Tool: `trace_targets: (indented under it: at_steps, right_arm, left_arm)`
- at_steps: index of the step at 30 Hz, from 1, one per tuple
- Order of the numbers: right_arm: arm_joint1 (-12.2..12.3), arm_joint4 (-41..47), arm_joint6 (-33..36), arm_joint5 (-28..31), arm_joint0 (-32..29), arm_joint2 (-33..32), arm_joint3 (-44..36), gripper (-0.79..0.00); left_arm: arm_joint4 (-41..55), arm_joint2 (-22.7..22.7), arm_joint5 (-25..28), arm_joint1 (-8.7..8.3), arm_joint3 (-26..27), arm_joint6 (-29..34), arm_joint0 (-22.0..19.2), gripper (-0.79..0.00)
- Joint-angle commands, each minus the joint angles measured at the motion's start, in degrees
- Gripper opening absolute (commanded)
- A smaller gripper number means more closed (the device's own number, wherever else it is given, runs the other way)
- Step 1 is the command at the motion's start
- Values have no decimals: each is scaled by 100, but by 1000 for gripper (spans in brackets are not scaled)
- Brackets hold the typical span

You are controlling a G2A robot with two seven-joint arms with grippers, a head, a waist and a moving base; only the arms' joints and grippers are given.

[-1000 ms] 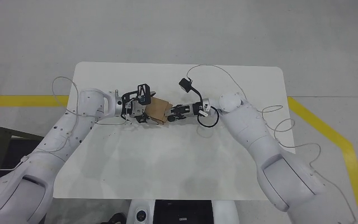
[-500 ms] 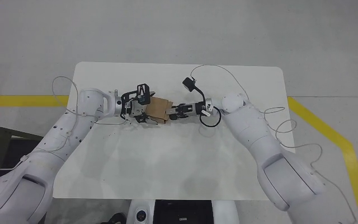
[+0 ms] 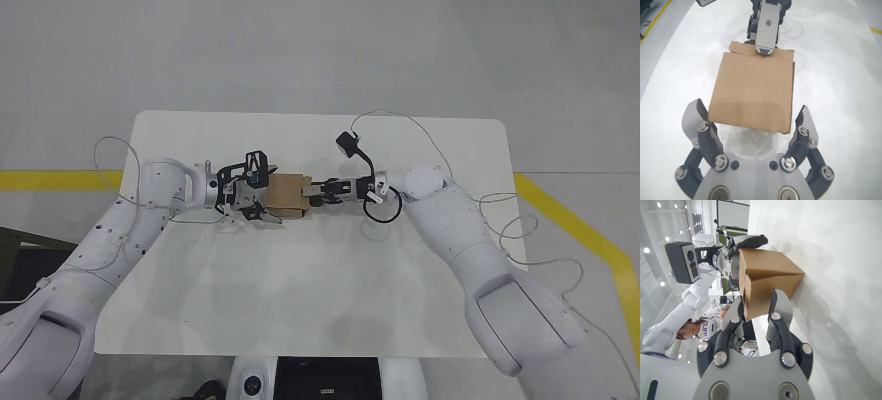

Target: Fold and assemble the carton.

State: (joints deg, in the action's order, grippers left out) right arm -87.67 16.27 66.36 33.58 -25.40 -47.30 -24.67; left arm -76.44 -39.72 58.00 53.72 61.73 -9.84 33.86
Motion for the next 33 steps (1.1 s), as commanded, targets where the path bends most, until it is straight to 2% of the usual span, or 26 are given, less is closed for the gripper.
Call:
trace_targets:
  at_steps: [1,6,9,33]
  right_arm:
    - [16,-8,-4,3,-1,-27,-12,-502]
    - [49,-43,-29,-9,-7,-81,-65,-542]
    - [61,-84,-63,-38,-13,-97,-92,-594]
    - [-5,-288,-208,-266,13,-68,-79,-588]
  left_arm:
    - [4,3,0,-2,-2,0,0,0]
    - [8,17,0,-6,1,3,2,0]
    - [15,24,0,-9,2,4,-1,0]
    - [15,104,0,-27,14,-19,-30,0]
